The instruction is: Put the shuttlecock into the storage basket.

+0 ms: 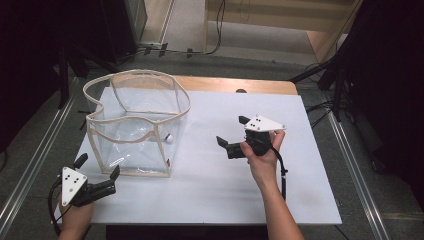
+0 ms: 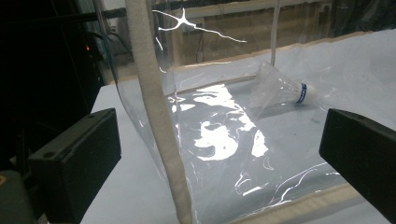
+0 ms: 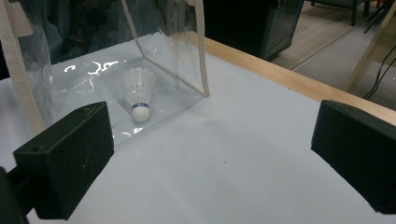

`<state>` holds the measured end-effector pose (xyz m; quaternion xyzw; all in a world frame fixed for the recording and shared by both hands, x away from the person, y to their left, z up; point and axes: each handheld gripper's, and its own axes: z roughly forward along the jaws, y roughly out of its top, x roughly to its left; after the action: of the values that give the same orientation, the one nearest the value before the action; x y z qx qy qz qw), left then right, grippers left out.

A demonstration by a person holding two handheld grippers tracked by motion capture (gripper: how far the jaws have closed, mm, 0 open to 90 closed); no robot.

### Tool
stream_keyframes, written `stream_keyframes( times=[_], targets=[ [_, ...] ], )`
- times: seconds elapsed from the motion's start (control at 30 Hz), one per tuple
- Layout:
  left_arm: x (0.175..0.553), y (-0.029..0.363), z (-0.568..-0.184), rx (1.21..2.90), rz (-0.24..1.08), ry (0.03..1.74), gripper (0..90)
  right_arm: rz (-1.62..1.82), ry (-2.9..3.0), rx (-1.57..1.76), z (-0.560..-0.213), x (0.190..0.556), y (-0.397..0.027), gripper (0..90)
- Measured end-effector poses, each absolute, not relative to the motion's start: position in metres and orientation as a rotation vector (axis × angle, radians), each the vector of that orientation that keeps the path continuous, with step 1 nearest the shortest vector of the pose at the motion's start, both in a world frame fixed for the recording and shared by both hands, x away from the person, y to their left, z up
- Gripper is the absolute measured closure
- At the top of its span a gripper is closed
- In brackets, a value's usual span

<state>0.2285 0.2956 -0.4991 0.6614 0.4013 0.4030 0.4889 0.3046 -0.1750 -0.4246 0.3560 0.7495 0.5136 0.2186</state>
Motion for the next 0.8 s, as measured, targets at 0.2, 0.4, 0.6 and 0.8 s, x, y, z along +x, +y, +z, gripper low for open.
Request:
stream_keyframes(
  times=[0.2, 0.4, 0.6, 0.8],
  targets=[
    [0.228, 0.296, -0.499, 1.608, 0.980, 0.975, 0.0, 1.404, 2.067, 1.011, -0.431, 0.300, -0.185, 0.0],
    [0.229, 0.296, -0.499, 1.609, 0.981, 0.974, 0.0, 1.393, 2.056, 1.033, -0.436, 0.297, -0.194, 0.0],
    [0.228, 0.295, -0.499, 1.607, 0.980, 0.976, 0.0, 1.385, 2.040, 1.051, -0.441, 0.292, -0.202, 0.0],
    [0.228, 0.295, -0.499, 1.607, 0.980, 0.977, 0.0, 1.369, 2.033, 1.072, -0.447, 0.288, -0.211, 0.0]
  ],
)
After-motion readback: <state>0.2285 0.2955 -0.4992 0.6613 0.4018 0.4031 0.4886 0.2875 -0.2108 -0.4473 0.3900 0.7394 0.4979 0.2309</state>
